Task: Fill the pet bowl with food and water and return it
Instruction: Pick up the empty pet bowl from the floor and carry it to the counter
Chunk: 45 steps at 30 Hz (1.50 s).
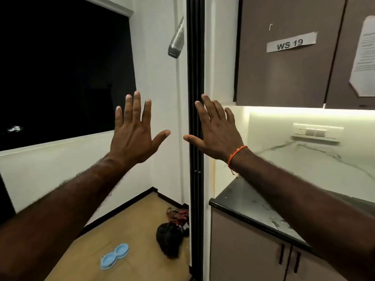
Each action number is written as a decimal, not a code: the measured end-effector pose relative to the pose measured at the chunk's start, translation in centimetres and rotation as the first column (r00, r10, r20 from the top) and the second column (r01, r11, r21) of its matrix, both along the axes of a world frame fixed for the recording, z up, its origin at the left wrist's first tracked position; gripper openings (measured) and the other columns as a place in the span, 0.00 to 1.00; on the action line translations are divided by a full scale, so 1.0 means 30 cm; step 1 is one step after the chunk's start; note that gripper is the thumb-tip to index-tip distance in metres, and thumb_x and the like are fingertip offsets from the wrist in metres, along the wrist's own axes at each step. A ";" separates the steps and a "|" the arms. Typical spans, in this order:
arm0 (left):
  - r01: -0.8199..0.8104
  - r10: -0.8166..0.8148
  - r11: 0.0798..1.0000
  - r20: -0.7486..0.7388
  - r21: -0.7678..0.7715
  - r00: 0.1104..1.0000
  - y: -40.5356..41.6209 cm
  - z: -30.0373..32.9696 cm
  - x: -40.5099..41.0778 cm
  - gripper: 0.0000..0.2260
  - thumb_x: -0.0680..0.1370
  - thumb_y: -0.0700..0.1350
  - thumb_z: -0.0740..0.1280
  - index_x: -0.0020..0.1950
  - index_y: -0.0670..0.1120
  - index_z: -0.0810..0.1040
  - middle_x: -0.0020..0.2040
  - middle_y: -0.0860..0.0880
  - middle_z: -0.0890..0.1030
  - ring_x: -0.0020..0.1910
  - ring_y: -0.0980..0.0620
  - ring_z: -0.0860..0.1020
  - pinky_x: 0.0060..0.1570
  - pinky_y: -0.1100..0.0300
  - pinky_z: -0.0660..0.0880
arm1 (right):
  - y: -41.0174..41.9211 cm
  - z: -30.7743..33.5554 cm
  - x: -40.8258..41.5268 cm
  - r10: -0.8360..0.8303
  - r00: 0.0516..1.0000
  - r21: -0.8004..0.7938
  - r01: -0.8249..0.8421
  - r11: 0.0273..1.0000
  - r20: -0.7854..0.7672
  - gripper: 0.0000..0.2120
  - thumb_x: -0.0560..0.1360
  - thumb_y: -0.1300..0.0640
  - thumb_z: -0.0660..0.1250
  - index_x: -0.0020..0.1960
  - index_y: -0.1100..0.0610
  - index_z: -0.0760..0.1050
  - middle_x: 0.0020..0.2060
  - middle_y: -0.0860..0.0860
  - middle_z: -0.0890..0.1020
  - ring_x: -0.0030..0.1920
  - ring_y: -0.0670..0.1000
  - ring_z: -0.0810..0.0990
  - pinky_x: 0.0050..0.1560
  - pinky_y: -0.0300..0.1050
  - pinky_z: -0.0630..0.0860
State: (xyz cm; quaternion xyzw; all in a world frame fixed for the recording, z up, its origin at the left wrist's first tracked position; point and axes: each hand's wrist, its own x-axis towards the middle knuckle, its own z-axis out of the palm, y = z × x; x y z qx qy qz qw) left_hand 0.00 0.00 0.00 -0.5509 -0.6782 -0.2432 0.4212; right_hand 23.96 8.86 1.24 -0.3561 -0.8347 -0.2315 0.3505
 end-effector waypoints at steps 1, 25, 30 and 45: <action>-0.024 0.024 1.000 0.020 -0.018 1.000 0.000 -0.009 -0.021 0.46 0.78 0.76 0.46 0.85 0.45 0.46 0.85 0.40 0.43 0.84 0.39 0.43 0.80 0.35 0.49 | 0.009 -0.010 -0.032 0.014 1.000 -0.012 -0.014 1.000 0.014 0.48 0.76 0.25 0.52 0.84 0.54 0.47 0.84 0.54 0.46 0.83 0.60 0.51 0.79 0.65 0.54; -0.404 0.438 0.886 0.125 -0.226 0.891 0.054 -0.359 -0.486 0.45 0.79 0.74 0.46 0.85 0.44 0.45 0.85 0.39 0.40 0.84 0.38 0.40 0.80 0.35 0.47 | 0.414 -0.355 -0.727 0.374 0.922 -0.152 -0.356 0.922 0.103 0.48 0.76 0.25 0.52 0.84 0.56 0.50 0.84 0.57 0.50 0.82 0.62 0.51 0.79 0.66 0.53; -0.464 0.505 0.855 0.164 -0.231 0.848 0.132 -0.431 -0.554 0.46 0.79 0.74 0.47 0.85 0.44 0.45 0.85 0.39 0.41 0.84 0.38 0.40 0.80 0.34 0.47 | 0.555 -0.408 -0.842 0.469 0.874 -0.179 -0.445 0.878 0.127 0.48 0.76 0.25 0.52 0.84 0.56 0.50 0.84 0.56 0.50 0.82 0.61 0.51 0.79 0.66 0.53; -0.521 0.630 0.766 0.276 -0.376 0.726 0.299 -0.725 -0.779 0.45 0.79 0.74 0.47 0.85 0.45 0.43 0.85 0.40 0.39 0.84 0.40 0.39 0.80 0.35 0.46 | 0.808 -0.672 -1.201 0.620 0.759 -0.320 -0.547 0.774 0.200 0.48 0.77 0.25 0.53 0.83 0.56 0.52 0.83 0.57 0.52 0.82 0.61 0.53 0.78 0.66 0.55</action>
